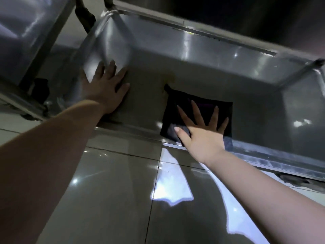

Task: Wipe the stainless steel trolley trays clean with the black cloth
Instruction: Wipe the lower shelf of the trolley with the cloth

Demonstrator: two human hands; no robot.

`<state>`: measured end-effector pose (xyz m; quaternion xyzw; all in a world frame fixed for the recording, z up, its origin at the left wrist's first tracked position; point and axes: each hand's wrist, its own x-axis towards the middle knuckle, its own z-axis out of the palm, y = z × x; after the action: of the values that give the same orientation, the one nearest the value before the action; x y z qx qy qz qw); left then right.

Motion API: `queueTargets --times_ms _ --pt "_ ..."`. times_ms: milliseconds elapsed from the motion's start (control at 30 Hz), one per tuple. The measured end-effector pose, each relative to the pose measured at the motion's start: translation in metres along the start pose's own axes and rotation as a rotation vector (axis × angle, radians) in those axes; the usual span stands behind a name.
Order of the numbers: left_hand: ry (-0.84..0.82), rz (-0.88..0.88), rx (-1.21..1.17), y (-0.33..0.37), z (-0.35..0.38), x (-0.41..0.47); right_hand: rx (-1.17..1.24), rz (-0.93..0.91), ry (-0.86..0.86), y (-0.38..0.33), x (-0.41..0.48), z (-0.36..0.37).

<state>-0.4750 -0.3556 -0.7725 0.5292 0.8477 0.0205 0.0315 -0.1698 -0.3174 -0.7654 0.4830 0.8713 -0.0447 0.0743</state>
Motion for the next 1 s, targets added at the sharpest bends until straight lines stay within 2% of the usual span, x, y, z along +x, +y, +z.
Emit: queueTargets --times_ms 133,233,433,533,800,900,1000 --pt "-0.007 -0.004 0.009 -0.001 0.0 -0.001 0.075 -0.057 -0.016 -0.025 0.02 0.0" --pt "0.004 0.004 0.008 0.001 0.003 -0.001 0.043 -0.074 -0.002 -0.036 0.076 -0.008" --pt "0.047 0.02 -0.044 -0.002 0.008 0.003 0.196 0.11 -0.119 -0.034 0.202 -0.045" --pt "0.038 -0.004 -0.07 -0.006 0.005 0.006 0.18 0.051 -0.14 -0.036 0.19 -0.049" --pt "0.041 -0.016 -0.041 -0.002 0.004 0.002 0.137 -0.116 -0.104 -0.049 0.029 -0.007" --pt "0.044 -0.01 -0.054 -0.003 0.006 -0.002 0.124 -0.095 -0.094 -0.048 0.051 -0.011" --pt "0.045 -0.015 -0.046 -0.004 0.006 -0.002 0.086 -0.031 -0.045 -0.052 0.119 -0.023"
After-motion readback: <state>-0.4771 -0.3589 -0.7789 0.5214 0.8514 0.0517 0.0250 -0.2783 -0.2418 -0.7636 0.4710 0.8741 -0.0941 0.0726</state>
